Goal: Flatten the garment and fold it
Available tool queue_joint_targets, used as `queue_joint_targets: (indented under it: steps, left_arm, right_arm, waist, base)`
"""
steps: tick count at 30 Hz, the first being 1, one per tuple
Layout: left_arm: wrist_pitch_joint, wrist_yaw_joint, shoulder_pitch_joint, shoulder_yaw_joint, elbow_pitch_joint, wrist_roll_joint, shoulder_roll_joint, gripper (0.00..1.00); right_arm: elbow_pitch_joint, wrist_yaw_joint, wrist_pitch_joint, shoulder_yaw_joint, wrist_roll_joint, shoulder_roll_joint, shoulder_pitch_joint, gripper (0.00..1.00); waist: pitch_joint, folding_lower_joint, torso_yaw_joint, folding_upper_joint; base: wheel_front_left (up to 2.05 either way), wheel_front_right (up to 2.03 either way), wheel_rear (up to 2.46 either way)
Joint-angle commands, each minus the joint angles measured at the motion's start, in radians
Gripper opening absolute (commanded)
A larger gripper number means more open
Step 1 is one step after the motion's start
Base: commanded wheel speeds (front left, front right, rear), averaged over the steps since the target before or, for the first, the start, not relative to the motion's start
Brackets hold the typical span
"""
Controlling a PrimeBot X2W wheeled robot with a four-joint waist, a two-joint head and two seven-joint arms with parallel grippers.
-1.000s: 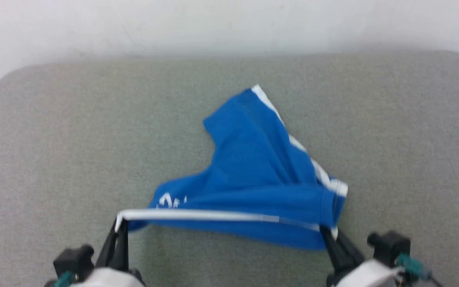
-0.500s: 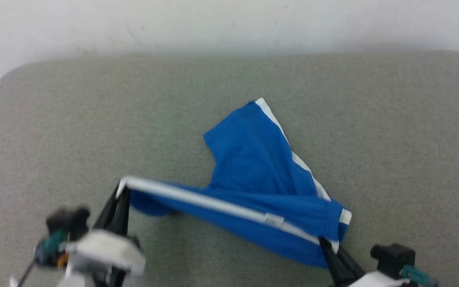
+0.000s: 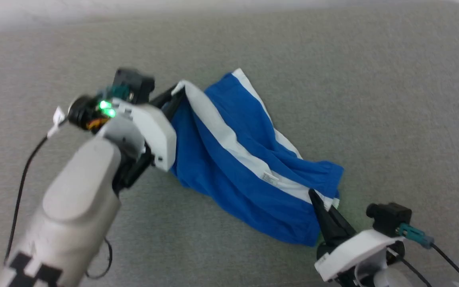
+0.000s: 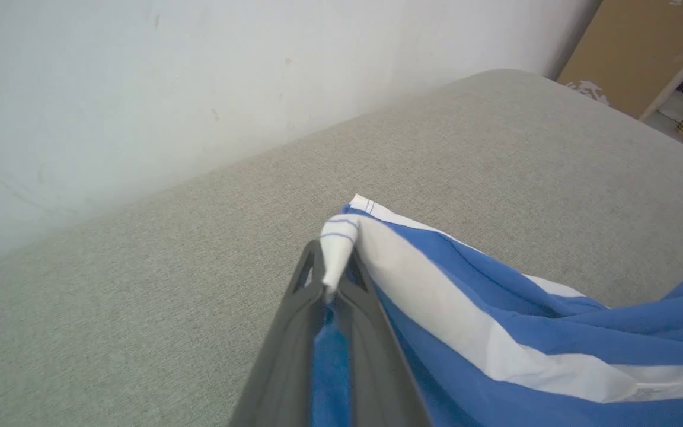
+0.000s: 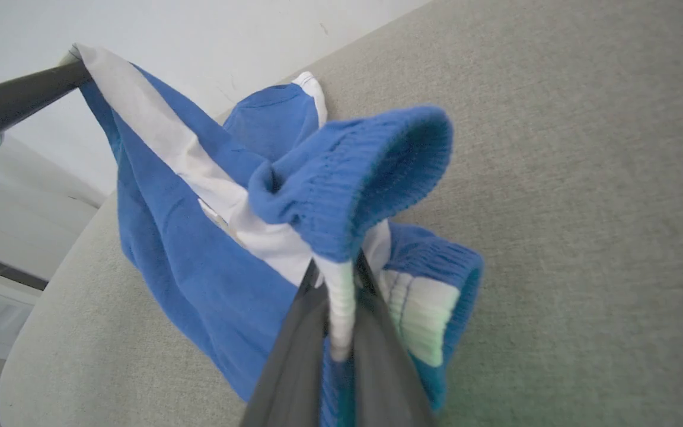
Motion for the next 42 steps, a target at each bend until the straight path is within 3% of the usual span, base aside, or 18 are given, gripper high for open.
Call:
queue_joint_targets:
  steps: [1,7,11,18,19,20,21,22,23,28,33,42]
  left_arm:
    - [0.007,-0.006,-0.071,-0.060,0.039,-0.041,0.023,0.00]
    - [-0.069,-0.006,-0.268,-0.168,0.186,-0.115,0.059,0.00]
    - [-0.111,-0.006,-0.331,-0.185,0.260,-0.133,0.056,0.00]
    - [-0.105,-0.006,-0.384,-0.299,0.407,-0.215,0.037,0.00]
    - [-0.103,-0.006,-0.384,-0.314,0.422,-0.232,0.034,0.00]
    - [-0.102,-0.006,-0.384,-0.331,0.431,-0.249,0.032,0.04]
    - [-0.106,-0.006,-0.385,-0.347,0.437,-0.263,0.032,0.24]
    - [-0.115,-0.006,-0.384,-0.357,0.445,-0.280,0.031,0.65]
    - [-0.123,-0.006,-0.381,-0.365,0.451,-0.300,0.026,1.00]
    - [-0.223,-0.006,-0.363,-0.379,0.474,-0.370,0.018,1.00]
    - [-0.390,-0.003,-0.309,-0.328,0.526,-0.412,-0.006,1.00]
    - [-0.443,-0.003,-0.190,-0.271,0.520,-0.436,-0.009,1.00]
  right_arm:
    - [0.023,-0.002,-0.020,0.016,0.013,0.001,-0.034,0.00]
    - [0.089,-0.002,-0.087,0.073,0.073,0.001,-0.101,0.00]
    - [0.115,-0.002,-0.105,0.094,0.089,0.001,-0.124,0.00]
    - [0.158,-0.002,-0.125,0.140,0.113,0.001,-0.178,0.00]
    - [0.163,-0.002,-0.127,0.144,0.116,0.001,-0.183,0.10]
    - [0.168,-0.002,-0.128,0.148,0.115,0.001,-0.188,0.39]
    - [0.171,-0.002,-0.129,0.151,0.112,0.001,-0.193,0.68]
    - [0.175,-0.002,-0.129,0.154,0.107,0.001,-0.195,0.97]
    - [0.178,-0.002,-0.130,0.151,0.102,0.001,-0.196,1.00]
    - [0.154,-0.002,-0.131,0.114,0.038,0.001,-0.173,1.00]
    - [0.065,-0.002,-0.131,0.024,-0.085,0.001,-0.085,1.00]
    - [-0.105,-0.002,-0.130,-0.095,-0.224,0.001,0.090,1.00]
  waist:
    - [0.070,-0.0003,-0.064,0.0000]
    - [0.134,-0.0003,-0.121,0.0000]
    - [0.161,-0.0003,-0.143,0.0000]
    - [0.200,-0.0003,-0.176,0.0000]
    - [0.201,-0.0003,-0.177,0.0000]
    - [0.201,-0.0003,-0.178,0.0000]
    - [0.201,-0.0003,-0.178,0.0000]
    - [0.196,-0.0003,-0.178,0.0000]
    - [0.191,-0.0003,-0.174,0.0000]
    - [0.141,-0.0003,-0.145,0.0000]
    - [0.059,-0.0003,-0.105,0.0000]
    - [-0.060,-0.0003,-0.070,0.0000]
  base:
    - [0.00,0.00,0.00]
    - [0.00,0.00,0.00]
    - [0.00,0.00,0.00]
    - [0.00,0.00,0.00]
    - [0.00,0.00,0.00]
    - [0.00,0.00,0.00]
    - [0.00,0.00,0.00]
    - [0.00,0.00,0.00]
    - [0.00,0.00,0.00]
    - [0.00,0.00,0.00]
    - [0.00,0.00,0.00]
    - [0.00,0.00,0.00]
